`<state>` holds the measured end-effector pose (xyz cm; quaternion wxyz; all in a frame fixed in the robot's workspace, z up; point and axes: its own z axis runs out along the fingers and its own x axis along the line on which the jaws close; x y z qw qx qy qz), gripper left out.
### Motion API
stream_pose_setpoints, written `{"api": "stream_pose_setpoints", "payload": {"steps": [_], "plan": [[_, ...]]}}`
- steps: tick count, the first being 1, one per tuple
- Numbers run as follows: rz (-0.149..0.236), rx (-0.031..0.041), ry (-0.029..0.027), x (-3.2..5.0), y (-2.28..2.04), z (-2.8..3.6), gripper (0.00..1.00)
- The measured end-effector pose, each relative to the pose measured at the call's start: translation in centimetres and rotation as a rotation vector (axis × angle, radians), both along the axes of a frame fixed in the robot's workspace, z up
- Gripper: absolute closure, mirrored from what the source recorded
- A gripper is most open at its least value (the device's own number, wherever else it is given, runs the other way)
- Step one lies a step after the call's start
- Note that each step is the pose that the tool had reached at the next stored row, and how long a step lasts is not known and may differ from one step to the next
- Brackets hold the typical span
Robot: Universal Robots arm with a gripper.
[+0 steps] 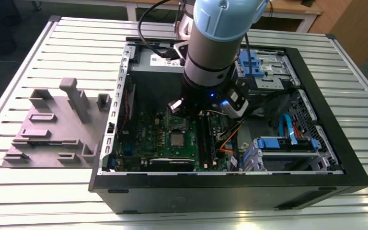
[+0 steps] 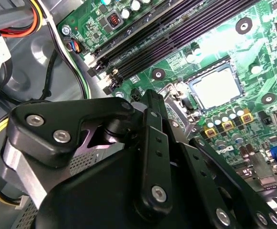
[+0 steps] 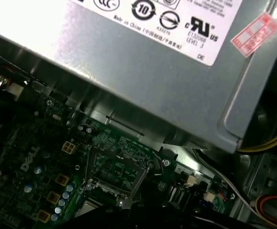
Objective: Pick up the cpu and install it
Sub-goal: 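Close the cpu cover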
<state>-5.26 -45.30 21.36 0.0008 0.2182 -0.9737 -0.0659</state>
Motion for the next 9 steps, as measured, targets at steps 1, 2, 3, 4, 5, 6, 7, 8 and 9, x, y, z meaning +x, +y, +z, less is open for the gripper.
{"api": "stream_pose_setpoints", "payload": {"steps": [1, 2, 3, 4, 5, 6, 7, 8, 9], "plan": [[0.000, 0.0003, 0.0009, 0.04, -0.06, 0.04, 0.90], [0.000, 0.0006, 0.0019, 0.08, -0.11, 0.05, 0.90], [0.000, 0.0011, 0.0022, 0.09, -0.14, 0.05, 0.90], [0.000, 0.0015, 0.0023, 0.09, -0.14, 0.05, 0.90], [0.000, 0.0017, 0.0024, 0.09, -0.14, 0.05, 0.90], [0.000, 0.0020, 0.0024, 0.12, -0.14, 0.05, 0.90], [0.000, 0.0025, 0.0024, 0.17, -0.12, 0.03, 0.90], [0.000, 0.0034, 0.0024, 0.21, -0.08, -0.02, 0.90], [0.000, 0.0045, 0.0024, 0.26, 0.00, -0.08, 0.90]]}}
